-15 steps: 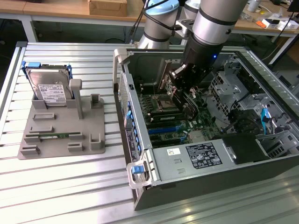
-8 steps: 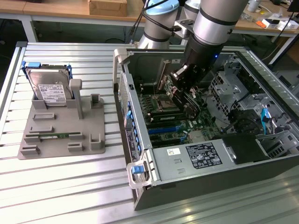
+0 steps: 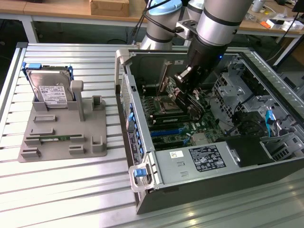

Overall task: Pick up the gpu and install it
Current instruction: 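Insert the gpu into the slot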

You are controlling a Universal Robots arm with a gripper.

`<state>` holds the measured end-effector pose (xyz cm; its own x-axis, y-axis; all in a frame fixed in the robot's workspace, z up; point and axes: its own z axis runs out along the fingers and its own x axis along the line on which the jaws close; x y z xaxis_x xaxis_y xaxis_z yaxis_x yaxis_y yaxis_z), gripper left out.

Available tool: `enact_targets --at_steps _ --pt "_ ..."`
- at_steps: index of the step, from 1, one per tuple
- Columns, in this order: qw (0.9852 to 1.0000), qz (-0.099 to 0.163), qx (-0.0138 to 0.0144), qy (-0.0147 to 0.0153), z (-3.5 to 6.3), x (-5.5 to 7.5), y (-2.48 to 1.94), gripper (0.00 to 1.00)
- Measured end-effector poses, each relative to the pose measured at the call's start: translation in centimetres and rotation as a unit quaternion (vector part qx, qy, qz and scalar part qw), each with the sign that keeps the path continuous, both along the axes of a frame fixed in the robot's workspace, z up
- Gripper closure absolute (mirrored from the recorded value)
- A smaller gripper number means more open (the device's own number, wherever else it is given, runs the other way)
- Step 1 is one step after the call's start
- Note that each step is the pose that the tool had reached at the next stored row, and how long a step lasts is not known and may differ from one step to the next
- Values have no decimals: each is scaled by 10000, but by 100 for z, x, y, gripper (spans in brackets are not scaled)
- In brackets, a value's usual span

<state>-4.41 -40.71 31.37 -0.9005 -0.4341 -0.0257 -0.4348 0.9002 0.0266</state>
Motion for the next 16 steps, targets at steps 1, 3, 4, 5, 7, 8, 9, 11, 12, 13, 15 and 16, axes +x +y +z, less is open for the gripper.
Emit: enact_targets --at_steps 1,3,4,5,7,8,9,11,12,13,15,16 --pt "10000 29 0 0 0 0 0 74" --pt "10000 88 0 0 0 0 0 74" --pt "9996 283 0 0 -1 1 0 74" --pt "9995 304 0 0 -1 1 0 74" --pt "9994 338 0 0 -1 1 0 74" --pt "9993 376 0 0 -2 2 0 74" --pt "9990 438 0 0 -3 1 0 74" --pt "9987 505 0 0 -4 2 0 74" --pt "9986 529 0 0 -4 2 0 74" --pt "9984 557 0 0 -5 2 0 74" --pt "9981 617 0 0 -5 2 0 74" --pt "9979 646 0 0 -6 2 0 74"
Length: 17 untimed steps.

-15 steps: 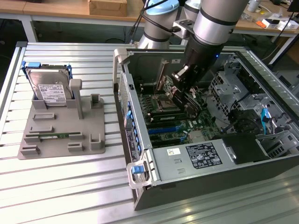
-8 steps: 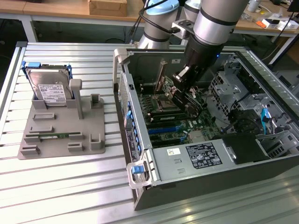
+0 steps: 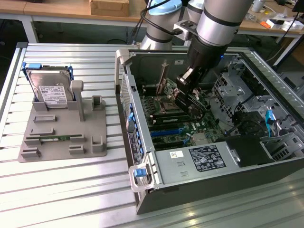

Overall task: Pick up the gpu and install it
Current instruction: 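Insert the gpu into the slot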

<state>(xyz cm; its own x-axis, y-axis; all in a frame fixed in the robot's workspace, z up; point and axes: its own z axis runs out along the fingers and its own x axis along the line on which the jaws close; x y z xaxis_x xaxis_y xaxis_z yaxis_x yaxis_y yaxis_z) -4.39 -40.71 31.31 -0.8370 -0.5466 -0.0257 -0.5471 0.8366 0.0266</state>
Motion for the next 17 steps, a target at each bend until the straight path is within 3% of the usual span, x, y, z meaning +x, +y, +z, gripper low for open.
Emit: enact_targets --at_steps 17 --pt "9989 473 0 0 -10 0 0 74"
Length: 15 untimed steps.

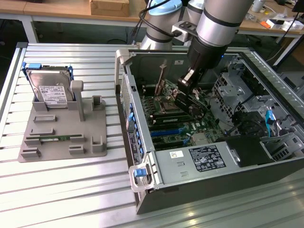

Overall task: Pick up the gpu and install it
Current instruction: 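Insert the gpu into the slot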

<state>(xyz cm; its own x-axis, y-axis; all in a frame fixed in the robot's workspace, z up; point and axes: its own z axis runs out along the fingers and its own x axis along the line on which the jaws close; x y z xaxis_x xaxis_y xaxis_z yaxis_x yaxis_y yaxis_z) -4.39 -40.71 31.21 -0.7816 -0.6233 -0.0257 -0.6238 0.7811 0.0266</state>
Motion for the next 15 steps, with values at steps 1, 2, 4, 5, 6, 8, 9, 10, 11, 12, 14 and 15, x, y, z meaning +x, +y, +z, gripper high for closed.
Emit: enact_targets --at_steps 1,2,4,5,6,8,9,10,11,12,14,15 --pt "10000 30 0 0 -1 0 0 74" --pt "10000 67 0 0 -2 0 0 74" --pt "9999 113 0 0 -3 0 0 74" --pt "9999 146 0 0 -4 0 0 74" --pt "9999 172 0 0 -5 0 0 74" --pt "9997 238 0 0 -8 0 0 74" --pt "9996 271 0 0 -9 0 0 74" --pt "9996 298 0 0 -10 0 0 74" --pt "9994 342 0 0 -12 1 0 74" --pt "9994 358 0 0 -13 0 0 74" --pt "9993 386 0 0 -14 0 0 74" --pt "9992 398 0 0 -15 0 0 74"
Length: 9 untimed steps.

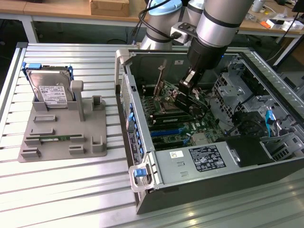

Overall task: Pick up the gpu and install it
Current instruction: 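Insert the gpu into the slot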

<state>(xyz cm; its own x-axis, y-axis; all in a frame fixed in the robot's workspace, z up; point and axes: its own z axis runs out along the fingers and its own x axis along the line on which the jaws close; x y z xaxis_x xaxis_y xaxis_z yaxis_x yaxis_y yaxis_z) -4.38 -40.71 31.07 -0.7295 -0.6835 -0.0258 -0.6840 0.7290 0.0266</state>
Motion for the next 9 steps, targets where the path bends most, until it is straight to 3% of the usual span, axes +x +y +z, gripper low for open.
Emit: enact_targets --at_steps 9 --pt "9998 218 0 0 -11 1 0 74"
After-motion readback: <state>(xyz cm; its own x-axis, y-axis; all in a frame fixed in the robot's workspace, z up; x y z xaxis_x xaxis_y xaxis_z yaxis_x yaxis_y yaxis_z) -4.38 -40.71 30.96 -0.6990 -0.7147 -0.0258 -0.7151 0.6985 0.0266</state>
